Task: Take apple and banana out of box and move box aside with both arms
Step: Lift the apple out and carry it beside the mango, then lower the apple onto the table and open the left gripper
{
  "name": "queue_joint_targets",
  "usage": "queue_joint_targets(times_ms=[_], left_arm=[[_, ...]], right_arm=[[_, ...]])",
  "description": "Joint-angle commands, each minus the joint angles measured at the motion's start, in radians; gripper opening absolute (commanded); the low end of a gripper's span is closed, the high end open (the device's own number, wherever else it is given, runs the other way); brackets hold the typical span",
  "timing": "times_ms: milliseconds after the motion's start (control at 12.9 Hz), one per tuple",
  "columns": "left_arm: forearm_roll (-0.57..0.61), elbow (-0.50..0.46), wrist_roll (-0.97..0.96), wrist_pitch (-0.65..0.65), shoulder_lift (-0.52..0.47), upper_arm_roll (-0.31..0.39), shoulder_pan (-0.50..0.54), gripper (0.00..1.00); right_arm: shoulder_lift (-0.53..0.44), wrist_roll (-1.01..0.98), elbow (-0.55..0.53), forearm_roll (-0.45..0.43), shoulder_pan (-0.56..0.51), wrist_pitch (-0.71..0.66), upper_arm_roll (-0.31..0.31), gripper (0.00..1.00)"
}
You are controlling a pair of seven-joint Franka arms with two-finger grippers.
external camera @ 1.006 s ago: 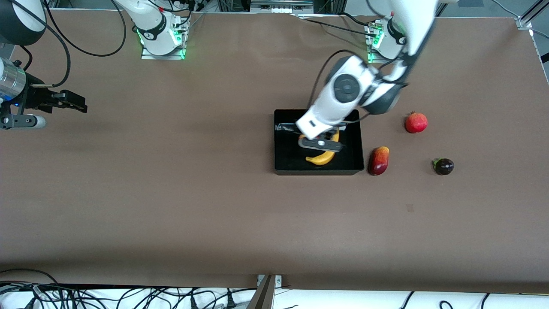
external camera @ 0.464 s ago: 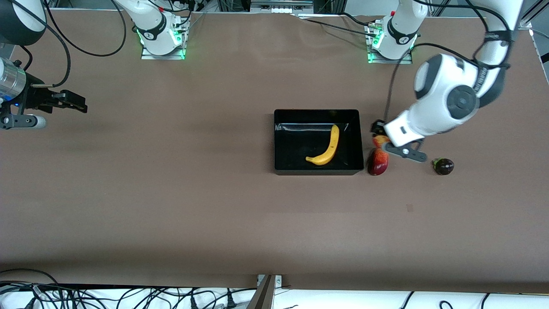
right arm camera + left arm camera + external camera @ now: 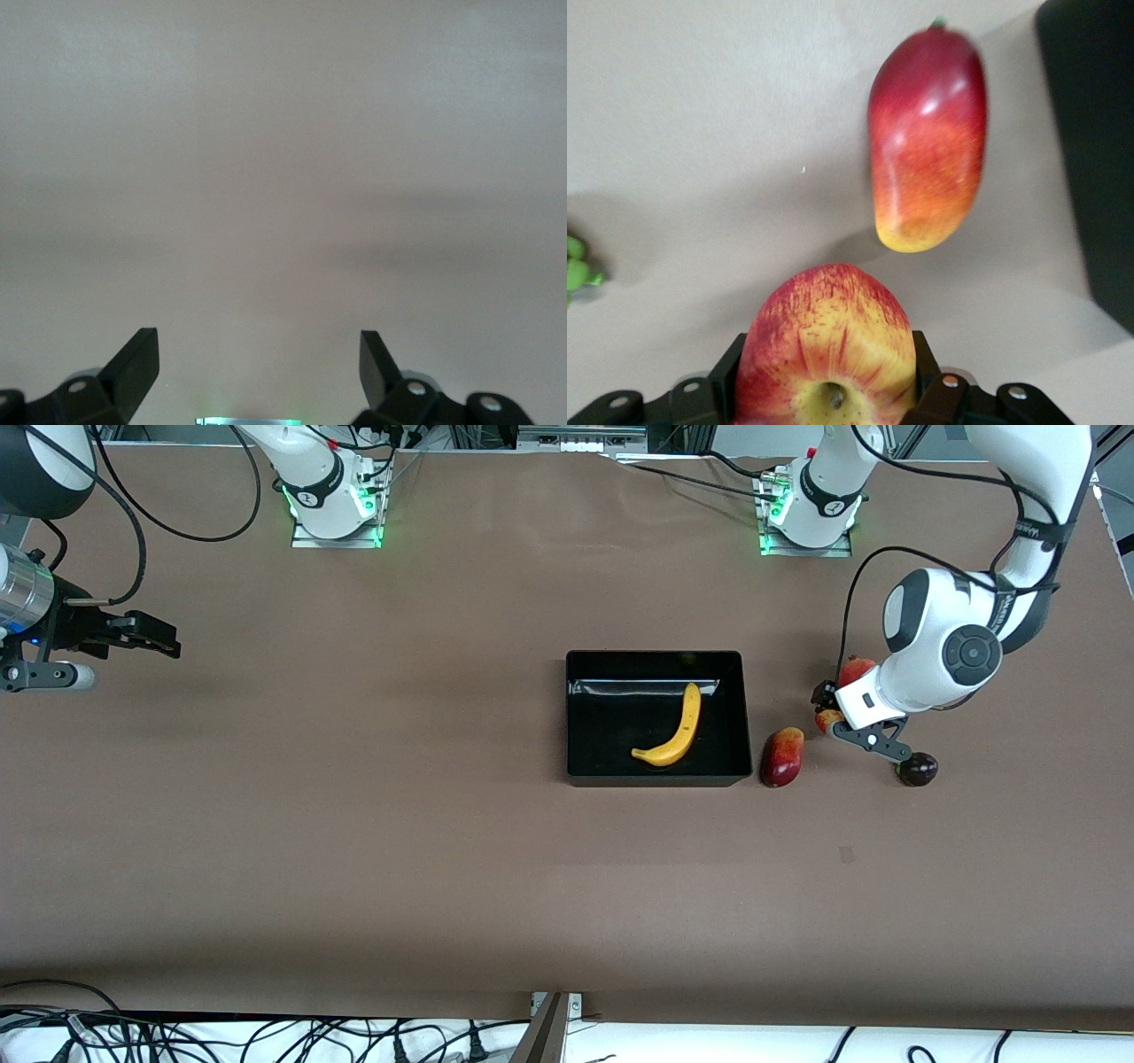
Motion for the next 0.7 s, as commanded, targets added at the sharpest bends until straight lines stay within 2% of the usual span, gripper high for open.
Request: queue_joint_targets(times_ms=[0,232,387,464,619], left_arm=[[0.021,-0.026,0.015,0.072,0.044,-0.003,0.006,0.0],[0.057,-0.027,0.015,0.117,0.099,0.01,0.006,0.01],[0.061,-0.027,0.015,0.117,0.102,0.01,0.006,0.94],[0.056,-0.026,0.015,0.115,0.093,0.011,0.007,1.0],[0.05,-0.02,0.009,0.094,0.029,0.01,0.01,1.0]], right_arm=[[0.004,-0.006,0.01,0.017,0.001,-0.003,-0.003,1.0],[0.004,-0.004,0.01,0.019,0.001,-0.003,-0.003,1.0],[0.004,-0.004,0.01,0.019,0.001,-0.003,-0.004,1.0],[0.004,-0.004,0.01,0.019,0.001,-0.003,-0.003,1.0],[0.004,-0.006,0.01,0.019,0.001,-0.003,-0.003,1.0]])
